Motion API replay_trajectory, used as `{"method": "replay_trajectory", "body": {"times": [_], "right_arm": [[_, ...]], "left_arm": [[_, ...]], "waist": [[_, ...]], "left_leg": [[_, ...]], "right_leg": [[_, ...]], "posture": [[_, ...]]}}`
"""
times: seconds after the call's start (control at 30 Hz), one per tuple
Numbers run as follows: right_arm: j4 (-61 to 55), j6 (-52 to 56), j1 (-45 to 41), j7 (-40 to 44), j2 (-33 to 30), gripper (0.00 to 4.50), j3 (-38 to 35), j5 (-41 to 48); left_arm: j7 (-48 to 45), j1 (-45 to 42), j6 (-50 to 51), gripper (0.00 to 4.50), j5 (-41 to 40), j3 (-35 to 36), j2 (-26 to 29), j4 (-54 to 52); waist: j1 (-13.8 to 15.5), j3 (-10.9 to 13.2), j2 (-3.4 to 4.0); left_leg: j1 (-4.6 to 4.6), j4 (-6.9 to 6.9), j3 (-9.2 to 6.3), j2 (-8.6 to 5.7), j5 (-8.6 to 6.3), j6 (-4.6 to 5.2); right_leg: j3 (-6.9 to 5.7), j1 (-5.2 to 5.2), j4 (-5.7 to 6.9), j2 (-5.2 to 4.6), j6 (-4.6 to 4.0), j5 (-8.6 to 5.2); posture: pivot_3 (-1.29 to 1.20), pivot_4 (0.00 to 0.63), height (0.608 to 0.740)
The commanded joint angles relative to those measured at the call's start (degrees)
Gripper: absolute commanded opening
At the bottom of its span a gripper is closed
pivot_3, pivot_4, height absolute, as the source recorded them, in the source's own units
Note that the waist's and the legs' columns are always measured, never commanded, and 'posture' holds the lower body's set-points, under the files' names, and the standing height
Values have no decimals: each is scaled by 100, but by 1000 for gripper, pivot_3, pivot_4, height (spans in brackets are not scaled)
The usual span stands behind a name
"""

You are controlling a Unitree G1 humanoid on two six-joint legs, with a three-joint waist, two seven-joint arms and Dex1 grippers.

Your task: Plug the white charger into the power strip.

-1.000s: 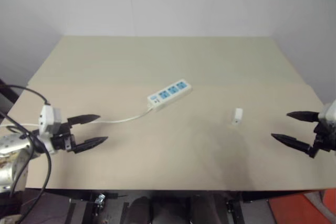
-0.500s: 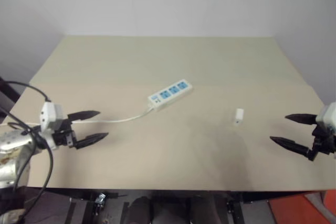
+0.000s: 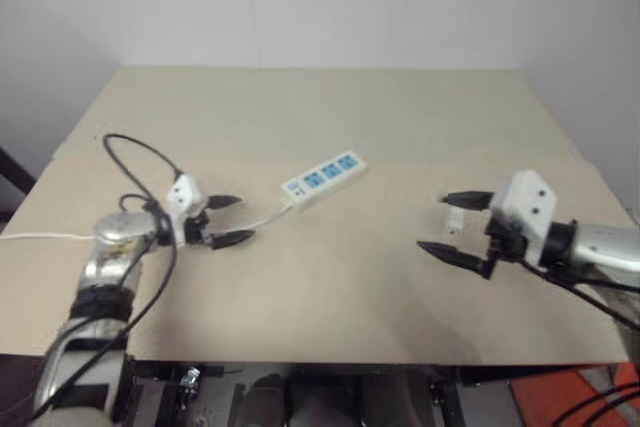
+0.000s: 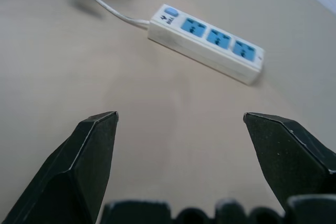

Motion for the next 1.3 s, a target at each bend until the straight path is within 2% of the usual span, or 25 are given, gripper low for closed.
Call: {"method": "replay_trajectory", "body": {"times": [0.03, 0.17, 0.27, 0.43, 0.7, 0.77, 0.87, 1.1, 1.23, 1.3], "right_arm": [[-187, 21, -129, -182, 58, 4500, 92, -73], [-224, -7, -103, -224, 85, 4500, 185, -83], [-190, -13, -125, -280, 77, 4500, 275, -201], [-218, 4, -217, -363, 142, 4500, 372, -225], [-260, 40, -200, -377, 144, 4500, 467, -291], [-281, 40, -170, -374, 144, 4500, 503, -306], [-333, 58, -82, -395, 133, 4500, 504, -304], [-355, -42, 127, -376, 115, 4500, 507, -352], [-199, -124, -40, -359, 222, 4500, 645, -399], [-131, -178, -87, -340, 234, 4500, 706, -469]], "left_arm": [[136, -352, -258, 4467, 276, -132, -81, 440], [148, -760, -194, 4467, 540, -338, -291, 1034], [204, -895, -233, 3902, 777, -514, -340, 1262], [400, -945, -338, 2472, 1054, -668, -389, 1500], [216, -874, -358, 37, 949, -637, -365, 1455], [110, -697, -92, 37, 749, -527, -321, 1040], [30, -115, 472, 37, 481, -344, -7, -127], [289, 1803, 1787, 37, -155, 320, 864, -2840], [538, 2307, 1881, 37, -342, 408, 742, -3334], [662, 2454, 1694, 626, -293, 380, 674, -3477]], "waist": [[11, -1, -2], [30, -1, -3], [28, -2, -3], [20, -5, -4], [2, -8, -8], [-16, -8, -7], [-77, -8, -7], [-148, -8, -7], [-54, -8, -6], [0, -9, -7]], "left_leg": [[-9, 0, 1, 1, 0, 0], [-27, 0, 2, 0, 1, 1], [-25, 0, 7, 0, 1, 1], [-7, 1, 7, 2, 1, 1], [27, 1, 4, 5, 1, 1], [27, 1, 4, 5, 1, 1], [17, 0, -8, 9, 0, 1], [4, -5, -14, 20, -2, 5], [29, -5, -13, 23, -2, 5], [30, -4, -16, 21, -2, 5]], "right_leg": [[-1, -9, 0, 2, 0, 0], [0, -34, 9, 2, -2, 2], [-1, -33, 11, 4, -2, 2], [2, -22, 21, 6, -2, 1], [-1, 17, 18, 8, -1, 0], [-1, 17, 18, 8, -1, 0], [2, 8, 16, 8, -2, 1], [24, -27, 27, 3, -3, 1], [21, -4, 26, -1, -3, 0], [14, 2, 20, -2, -3, -1]], "posture": [[0, 150, 740], [0, 150, 740], [0, 150, 740], [0, 150, 740], [0, 150, 740], [0, 150, 740], [0, 150, 740], [0, 150, 740], [0, 150, 740], [0, 150, 740]]}}
